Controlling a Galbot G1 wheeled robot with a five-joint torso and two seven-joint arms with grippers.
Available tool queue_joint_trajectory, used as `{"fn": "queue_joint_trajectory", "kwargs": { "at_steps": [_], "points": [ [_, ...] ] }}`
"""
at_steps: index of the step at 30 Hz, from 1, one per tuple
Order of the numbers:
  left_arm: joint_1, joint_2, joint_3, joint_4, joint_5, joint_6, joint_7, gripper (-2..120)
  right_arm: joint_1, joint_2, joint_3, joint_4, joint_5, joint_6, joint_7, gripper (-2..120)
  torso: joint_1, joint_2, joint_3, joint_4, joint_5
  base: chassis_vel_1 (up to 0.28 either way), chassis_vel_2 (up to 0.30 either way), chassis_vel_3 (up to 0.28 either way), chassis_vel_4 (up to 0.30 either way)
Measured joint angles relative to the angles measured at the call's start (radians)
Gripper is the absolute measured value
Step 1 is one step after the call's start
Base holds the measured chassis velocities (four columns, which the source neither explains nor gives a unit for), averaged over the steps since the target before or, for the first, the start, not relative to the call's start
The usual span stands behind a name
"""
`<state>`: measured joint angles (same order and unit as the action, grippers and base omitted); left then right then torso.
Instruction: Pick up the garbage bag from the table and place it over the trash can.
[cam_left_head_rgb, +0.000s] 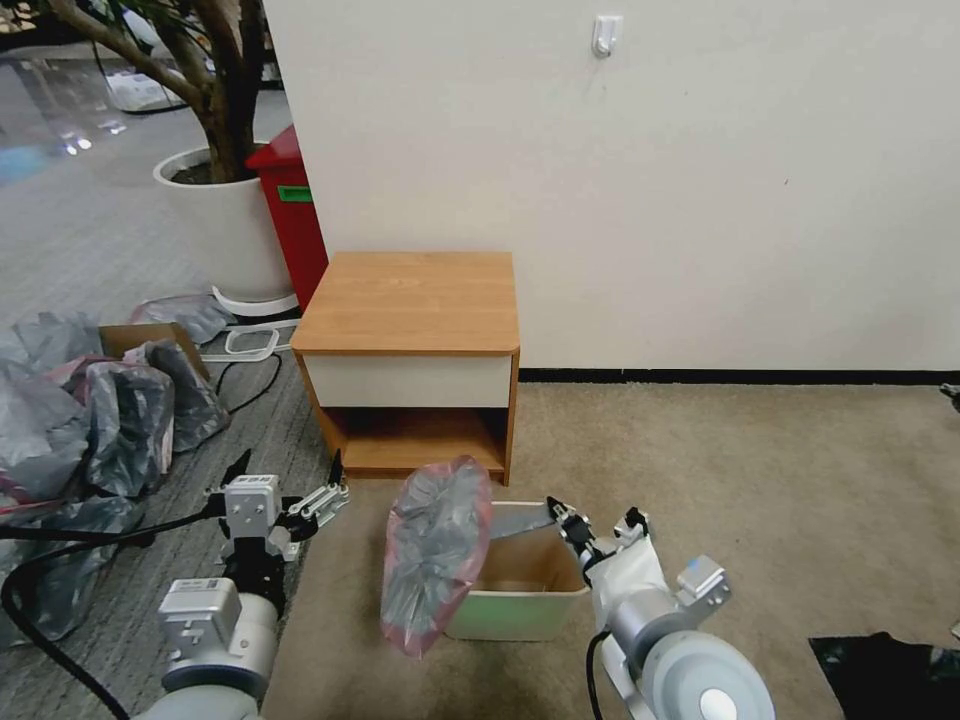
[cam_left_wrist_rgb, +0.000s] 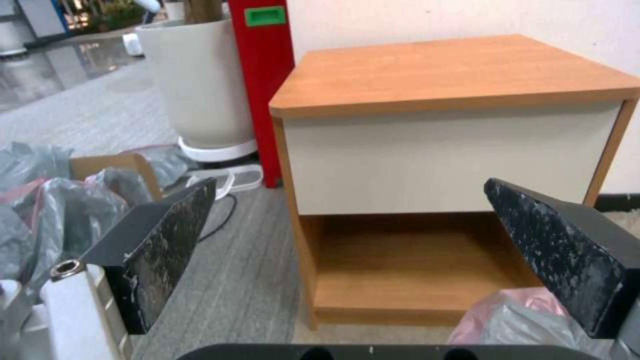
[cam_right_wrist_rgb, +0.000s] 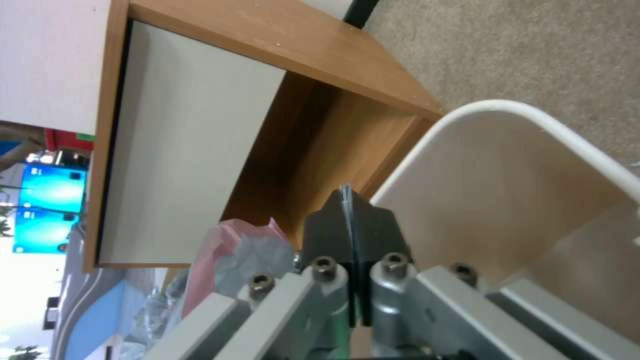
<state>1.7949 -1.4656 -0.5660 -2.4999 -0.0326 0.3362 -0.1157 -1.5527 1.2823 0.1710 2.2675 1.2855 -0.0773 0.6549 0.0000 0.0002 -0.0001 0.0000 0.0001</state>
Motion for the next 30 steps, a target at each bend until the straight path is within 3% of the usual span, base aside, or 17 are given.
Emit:
{"fn": "queue_joint_trajectory", "kwargs": {
  "at_steps": [9,14,19,22,26,30],
  "points": [
    [-0.007,-0.003,0.008,0.0,0.002,-0.003,0.0,100,-0.032,-0.009,0.002,0.011,-0.048,0.0,0.001,35,0.0,0.0,0.0,0.0,0.0,0.0,0.0,0.0,0.0],
    [-0.013,-0.002,0.011,0.0,0.002,-0.003,0.001,100,-0.044,-0.02,0.036,0.023,-0.078,0.005,0.0,60,0.0,0.0,0.0,0.0,0.0,0.0,0.0,0.0,0.0],
    [-0.017,0.001,0.014,0.0,0.002,-0.001,0.001,100,-0.042,-0.021,0.059,0.029,-0.106,0.008,-0.005,73,0.0,0.0,0.0,0.0001,0.0,0.0,0.0,0.0,0.0],
    [-0.022,0.011,0.032,0.01,-0.003,0.002,0.002,100,-0.041,-0.017,0.082,0.036,-0.124,0.011,-0.008,88,0.0,0.0,0.0,0.0001,0.0,0.0,0.0,0.0,0.0],
    [-0.034,0.026,0.064,0.045,-0.005,0.008,0.004,100,-0.043,-0.011,0.108,0.046,-0.128,0.011,-0.011,99,0.0,0.0,0.0,0.0,-0.0001,0.0,0.0,0.0,0.0],
    [-0.054,0.045,0.097,0.086,0.02,0.035,0.003,100,-0.049,-0.009,0.134,0.048,-0.13,0.011,-0.015,100,0.0,0.0,0.0,0.0,-0.0002,0.0,0.0,0.0,0.0]
  ]
}}
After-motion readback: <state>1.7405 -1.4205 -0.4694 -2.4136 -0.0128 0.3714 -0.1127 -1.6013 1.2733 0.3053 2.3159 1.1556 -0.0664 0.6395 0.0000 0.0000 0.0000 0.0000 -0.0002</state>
